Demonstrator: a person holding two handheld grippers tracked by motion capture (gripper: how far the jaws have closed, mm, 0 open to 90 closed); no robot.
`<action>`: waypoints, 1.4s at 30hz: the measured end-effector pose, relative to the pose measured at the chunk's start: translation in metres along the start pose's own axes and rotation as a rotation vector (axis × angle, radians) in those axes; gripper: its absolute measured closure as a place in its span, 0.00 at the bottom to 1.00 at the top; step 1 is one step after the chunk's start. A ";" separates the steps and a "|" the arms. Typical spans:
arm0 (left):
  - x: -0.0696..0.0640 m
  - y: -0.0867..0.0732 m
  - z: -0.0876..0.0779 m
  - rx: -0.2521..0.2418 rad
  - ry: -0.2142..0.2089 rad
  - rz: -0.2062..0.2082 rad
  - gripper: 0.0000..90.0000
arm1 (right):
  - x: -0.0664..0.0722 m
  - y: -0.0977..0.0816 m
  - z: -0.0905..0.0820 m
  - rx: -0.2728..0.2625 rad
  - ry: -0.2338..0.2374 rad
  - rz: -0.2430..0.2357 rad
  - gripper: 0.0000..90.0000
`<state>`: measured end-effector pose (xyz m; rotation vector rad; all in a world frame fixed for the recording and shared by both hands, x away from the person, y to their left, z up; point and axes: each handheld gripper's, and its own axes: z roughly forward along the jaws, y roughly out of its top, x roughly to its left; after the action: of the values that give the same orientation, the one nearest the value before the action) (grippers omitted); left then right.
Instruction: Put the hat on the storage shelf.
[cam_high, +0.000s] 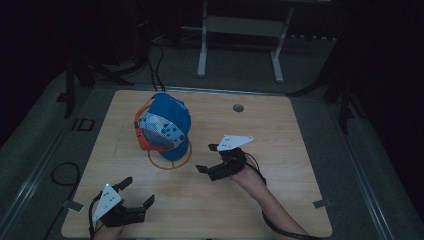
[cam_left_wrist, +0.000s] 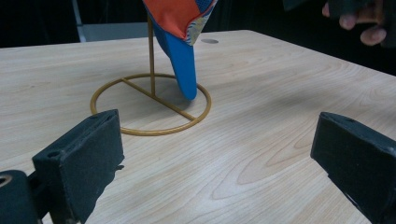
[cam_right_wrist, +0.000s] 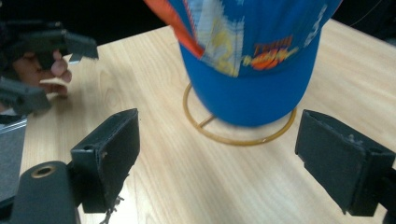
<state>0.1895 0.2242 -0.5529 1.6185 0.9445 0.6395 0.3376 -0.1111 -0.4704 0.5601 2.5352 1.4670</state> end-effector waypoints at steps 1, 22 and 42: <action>0.000 0.000 0.000 0.000 0.002 0.001 0.03 | 0.000 -0.004 0.001 0.003 0.000 -0.001 0.15; 0.000 -0.002 0.002 0.018 -0.007 0.005 0.03 | -0.004 -0.071 0.012 0.057 0.015 0.026 0.16; -0.001 -0.002 0.002 0.018 -0.014 0.011 0.03 | -0.010 -0.102 -0.024 0.055 -0.019 0.018 0.16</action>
<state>0.1901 0.2224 -0.5551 1.6434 0.9342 0.6286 0.3147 -0.1802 -0.5463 0.6031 2.5692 1.3946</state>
